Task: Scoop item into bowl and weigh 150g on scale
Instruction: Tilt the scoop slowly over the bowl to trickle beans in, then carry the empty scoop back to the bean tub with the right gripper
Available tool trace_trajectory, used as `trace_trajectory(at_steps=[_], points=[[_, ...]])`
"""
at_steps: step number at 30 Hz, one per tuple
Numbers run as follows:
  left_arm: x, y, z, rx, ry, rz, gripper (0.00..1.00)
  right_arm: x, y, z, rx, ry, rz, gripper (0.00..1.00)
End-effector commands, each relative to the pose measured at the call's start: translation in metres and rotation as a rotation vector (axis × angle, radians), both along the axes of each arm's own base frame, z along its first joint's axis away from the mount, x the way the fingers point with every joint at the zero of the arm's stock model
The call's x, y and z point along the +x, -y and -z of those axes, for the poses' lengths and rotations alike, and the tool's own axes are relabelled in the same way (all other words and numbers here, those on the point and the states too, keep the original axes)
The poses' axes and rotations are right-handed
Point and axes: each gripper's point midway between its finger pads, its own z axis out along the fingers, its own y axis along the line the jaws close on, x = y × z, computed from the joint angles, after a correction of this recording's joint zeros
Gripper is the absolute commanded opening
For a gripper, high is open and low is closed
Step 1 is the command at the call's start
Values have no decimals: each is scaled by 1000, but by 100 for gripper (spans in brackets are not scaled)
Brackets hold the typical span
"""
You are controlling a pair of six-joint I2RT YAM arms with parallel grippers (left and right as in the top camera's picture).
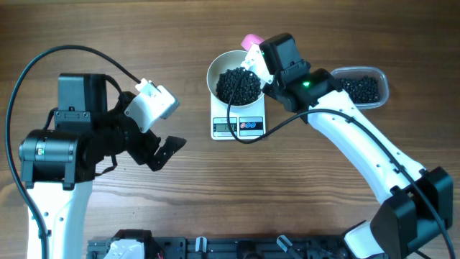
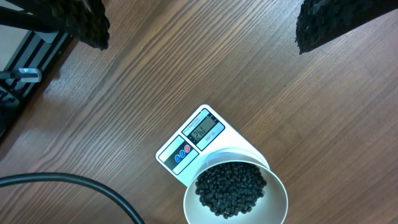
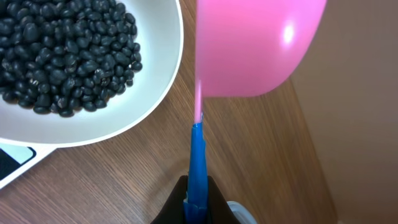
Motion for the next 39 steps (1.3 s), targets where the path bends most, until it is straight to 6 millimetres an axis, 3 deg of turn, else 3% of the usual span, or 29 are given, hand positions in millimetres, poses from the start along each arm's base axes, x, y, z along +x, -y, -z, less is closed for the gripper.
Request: trace_trajectory(at_steps=[1,7,10,13,17,22,27,34,39], points=[[2,0,-6,-3,20,7,100,-5,-16,-9,4,12,-67,5],[2,0,-6,-3,21,7,100,2,-5,-14,33,47,40,4],[2,0,-6,-3,21,7,100,-13,-26,-3,110,-41,-34,4],[2,0,-6,-3,21,7,100,-10,-15,-4,20,-19,-51,4],[2,0,-6,-3,21,7,100,-12,-23,-3,25,-28,-105,5],[2,0,-6,-3,21,7,100,5,-3,-16,-88,69,-37,4],[2,0,-6,-3,21,7,100,6,-9,-16,129,71,125,4],[2,0,-6,-3,21,7,100,8,38,-47,330,86,349,4],[2,0,-6,-3,21,7,100,-17,99,-48,350,-5,503,4]])
